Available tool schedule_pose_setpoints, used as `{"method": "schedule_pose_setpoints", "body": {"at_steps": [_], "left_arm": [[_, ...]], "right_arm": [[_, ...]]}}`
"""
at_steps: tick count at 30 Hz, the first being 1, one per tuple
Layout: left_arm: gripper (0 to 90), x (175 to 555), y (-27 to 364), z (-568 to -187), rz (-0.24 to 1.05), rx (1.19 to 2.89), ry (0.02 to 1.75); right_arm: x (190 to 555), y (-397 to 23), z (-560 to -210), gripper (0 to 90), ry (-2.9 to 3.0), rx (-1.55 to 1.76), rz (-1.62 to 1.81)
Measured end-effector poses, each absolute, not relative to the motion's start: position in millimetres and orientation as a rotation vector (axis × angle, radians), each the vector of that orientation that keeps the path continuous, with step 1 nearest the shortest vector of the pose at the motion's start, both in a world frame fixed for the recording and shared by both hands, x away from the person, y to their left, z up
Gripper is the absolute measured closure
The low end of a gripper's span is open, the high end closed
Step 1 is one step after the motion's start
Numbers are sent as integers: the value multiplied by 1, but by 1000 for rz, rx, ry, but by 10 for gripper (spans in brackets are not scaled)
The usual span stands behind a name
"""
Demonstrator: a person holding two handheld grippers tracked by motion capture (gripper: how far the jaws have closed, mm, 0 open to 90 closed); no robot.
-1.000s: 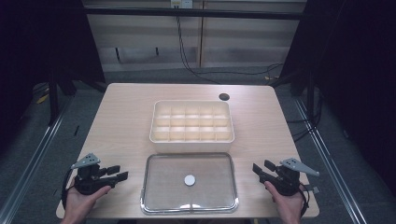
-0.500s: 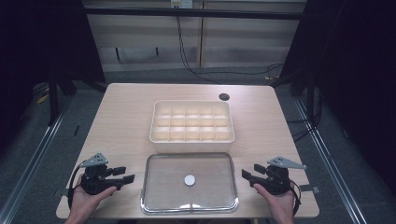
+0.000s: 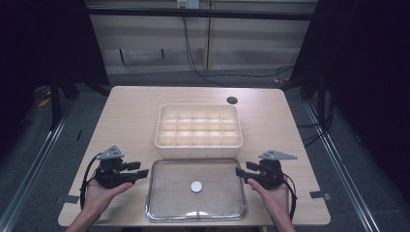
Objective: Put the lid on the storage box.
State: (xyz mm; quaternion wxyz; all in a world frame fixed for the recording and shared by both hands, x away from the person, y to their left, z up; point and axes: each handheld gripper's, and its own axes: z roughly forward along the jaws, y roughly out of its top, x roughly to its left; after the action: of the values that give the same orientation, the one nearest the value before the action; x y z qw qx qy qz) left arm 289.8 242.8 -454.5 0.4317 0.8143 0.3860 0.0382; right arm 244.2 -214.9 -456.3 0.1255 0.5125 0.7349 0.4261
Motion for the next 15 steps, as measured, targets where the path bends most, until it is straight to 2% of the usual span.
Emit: {"method": "schedule_pose_setpoints", "body": {"at_steps": [5, 15], "left_arm": [[485, 290, 240, -473, 82, 2055, 1014], [514, 288, 232, -481, 60, 2082, 1003]], "right_arm": [[257, -212, -464, 488, 2163, 1503, 1208], [262, -217, -480, 513, 2197, 1547, 1155]]}}
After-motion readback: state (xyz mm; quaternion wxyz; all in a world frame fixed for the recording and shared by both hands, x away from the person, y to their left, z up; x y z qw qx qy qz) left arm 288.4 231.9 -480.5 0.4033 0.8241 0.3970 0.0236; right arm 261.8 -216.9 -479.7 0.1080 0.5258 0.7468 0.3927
